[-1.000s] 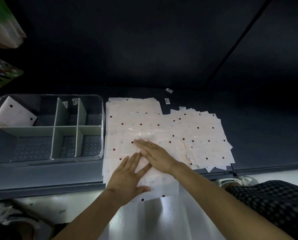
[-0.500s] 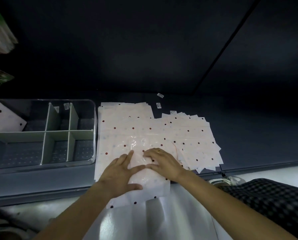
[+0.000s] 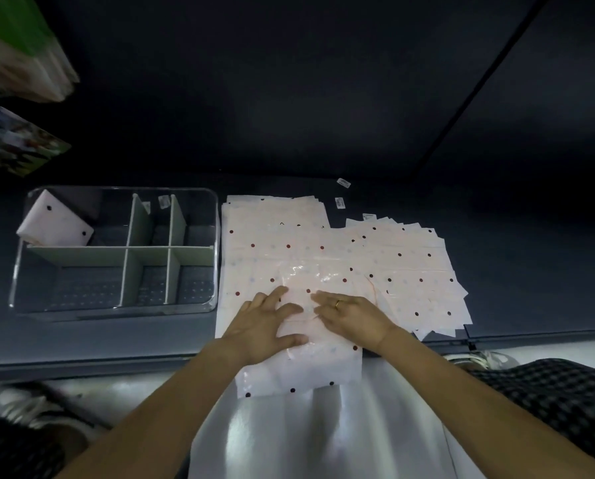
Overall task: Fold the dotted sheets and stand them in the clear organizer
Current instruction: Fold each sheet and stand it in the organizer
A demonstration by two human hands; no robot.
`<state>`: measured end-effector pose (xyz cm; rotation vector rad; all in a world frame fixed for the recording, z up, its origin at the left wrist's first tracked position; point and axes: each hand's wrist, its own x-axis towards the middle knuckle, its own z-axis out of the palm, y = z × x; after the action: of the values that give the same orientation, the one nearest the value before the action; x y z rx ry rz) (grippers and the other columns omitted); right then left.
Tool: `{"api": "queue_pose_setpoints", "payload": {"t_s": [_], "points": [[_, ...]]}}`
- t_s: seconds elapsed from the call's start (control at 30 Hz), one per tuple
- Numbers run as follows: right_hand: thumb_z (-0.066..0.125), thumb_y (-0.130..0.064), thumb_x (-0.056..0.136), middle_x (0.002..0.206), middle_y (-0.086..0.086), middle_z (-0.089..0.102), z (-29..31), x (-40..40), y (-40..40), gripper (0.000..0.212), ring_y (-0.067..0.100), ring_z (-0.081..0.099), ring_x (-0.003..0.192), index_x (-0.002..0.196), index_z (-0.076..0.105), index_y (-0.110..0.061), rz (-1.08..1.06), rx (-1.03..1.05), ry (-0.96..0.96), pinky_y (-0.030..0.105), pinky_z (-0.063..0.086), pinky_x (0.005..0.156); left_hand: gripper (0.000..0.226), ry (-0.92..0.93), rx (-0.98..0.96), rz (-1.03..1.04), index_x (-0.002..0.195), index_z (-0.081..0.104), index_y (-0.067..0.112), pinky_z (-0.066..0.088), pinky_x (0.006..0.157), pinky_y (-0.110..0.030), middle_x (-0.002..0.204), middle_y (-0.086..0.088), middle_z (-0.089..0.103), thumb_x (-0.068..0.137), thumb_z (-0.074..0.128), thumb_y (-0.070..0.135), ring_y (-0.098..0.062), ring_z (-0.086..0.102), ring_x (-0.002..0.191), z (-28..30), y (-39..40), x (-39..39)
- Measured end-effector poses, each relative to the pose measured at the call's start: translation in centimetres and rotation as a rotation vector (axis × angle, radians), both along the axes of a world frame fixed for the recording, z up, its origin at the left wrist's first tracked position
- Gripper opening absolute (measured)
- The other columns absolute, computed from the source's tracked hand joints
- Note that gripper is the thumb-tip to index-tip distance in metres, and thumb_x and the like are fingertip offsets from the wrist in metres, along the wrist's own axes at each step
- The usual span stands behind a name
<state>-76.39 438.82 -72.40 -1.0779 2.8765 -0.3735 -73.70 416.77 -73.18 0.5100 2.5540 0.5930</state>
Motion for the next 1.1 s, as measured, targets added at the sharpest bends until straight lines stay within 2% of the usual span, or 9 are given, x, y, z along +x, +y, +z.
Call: {"api": "queue_pose_setpoints", "payload": {"t_s": [0.1,0.3,0.37,0.47,0.6,0.7,0.87,1.0,1.1], "points": [[0.089,-0.007,0.057,0.089,0.007,0.075,0.3,0.1,-0.5,0.025,0.018,0.073,0.076,0.078,0.075,-0.005,0.083,-0.073,0.12,0.028,0.056,0.049,0.057,0.012,0.081,0.112,0.136,0.04,0.036,0.024,0.108,-0.03,0.154,0.011,0.021,0.086,0.05,0.061,-0.015,0.027,0.13,0.3,-0.1,0.3],[0.053,-0.019,0.096,0.09,0.002,0.07,3.9,-1.0,-1.6,0.016,0.021,0.065,0.082,0.103,0.063,-0.009,-0.22,-0.285,-0.16,0.03,0.048,0.076,0.039,0.22,0.211,0.283,0.124,0.056,0.024,0.037,0.082,-0.024,0.113,0.006,0.061,0.087,0.064,0.035,-0.017,0.046,0.106,2.4,-0.8,0.1],[0.053,-0.018,0.096,0.086,-0.001,0.068,5.9,-1.7,-2.4,0.012,0.018,0.063,0.08,0.098,0.063,-0.013,-0.32,-0.409,-0.291,0.026,0.049,0.075,0.026,0.254,0.269,0.419,0.108,0.063,0.02,0.038,0.069,-0.026,0.091,0.003,0.055,0.086,0.066,0.032,-0.02,0.052,0.094,3.8,-1.4,-0.2],[0.054,-0.014,0.095,0.088,0.005,0.068,9.2,-2.6,-4.0,0.011,0.018,0.065,0.085,0.091,0.064,-0.013,-0.399,-0.62,-0.479,0.02,0.053,0.08,0.005,0.196,0.401,0.563,0.083,0.064,0.029,0.035,0.062,-0.026,0.084,0.005,0.052,0.087,0.065,0.031,-0.014,0.052,0.076,5.7,-2.8,-0.7],[0.057,-0.021,0.093,0.096,-0.007,0.07,12.5,-3.6,-6.8,0.011,0.005,0.065,0.09,0.099,0.066,-0.019,-0.36,-0.51,-0.529,0.022,0.052,0.086,0.023,0.174,0.498,0.558,0.069,0.055,0.034,0.032,0.055,-0.024,0.06,0.018,0.048,0.086,0.067,0.024,-0.001,0.044,0.061,8.0,-6.5,-1.3],[0.063,-0.027,0.089,0.094,-0.014,0.069,14.3,-4.2,-10.4,0.011,-0.001,0.062,0.09,0.099,0.067,-0.026,-0.278,-0.31,-0.399,0.019,0.049,0.081,0.015,0.233,0.445,0.545,0.077,0.058,0.034,0.031,0.056,-0.023,0.067,0.015,0.045,0.086,0.066,0.025,-0.002,0.043,0.065,9.2,-9.4,-1.5],[0.058,-0.025,0.092,0.079,-0.005,0.069,16.2,-5.3,-18.0,0.013,0.016,0.066,0.075,0.084,0.066,-0.019,-0.195,-0.208,-0.281,0.021,0.05,0.056,0.016,0.499,0.409,0.768,0.103,0.065,0.024,0.037,0.061,-0.02,0.083,0.019,0.054,0.087,0.064,0.021,-0.008,0.051,0.08,8.4,-15.3,-0.4],[0.059,-0.019,0.09,0.075,0.009,0.071,16.0,-6.9,-25.3,0.014,0.025,0.067,0.075,0.082,0.064,-0.008,-0.234,-0.324,-0.27,0.045,0.055,0.074,0.027,0.52,0.201,0.965,0.115,0.061,0.012,0.043,0.083,-0.039,0.108,-0.008,0.064,0.091,0.06,0.025,-0.03,0.052,0.102,5.1,-20.6,1.7],[0.058,-0.018,0.087,0.075,0.011,0.069,14.8,-7.6,-30.5,0.014,0.027,0.066,0.075,0.08,0.061,-0.006,-0.245,-0.298,-0.25,0.047,0.054,0.072,0.029,0.425,0.08,0.916,0.111,0.063,0.021,0.037,0.086,-0.037,0.108,-0.003,0.066,0.092,0.055,0.041,-0.027,0.055,0.103,2.8,-21.5,2.9]]}}
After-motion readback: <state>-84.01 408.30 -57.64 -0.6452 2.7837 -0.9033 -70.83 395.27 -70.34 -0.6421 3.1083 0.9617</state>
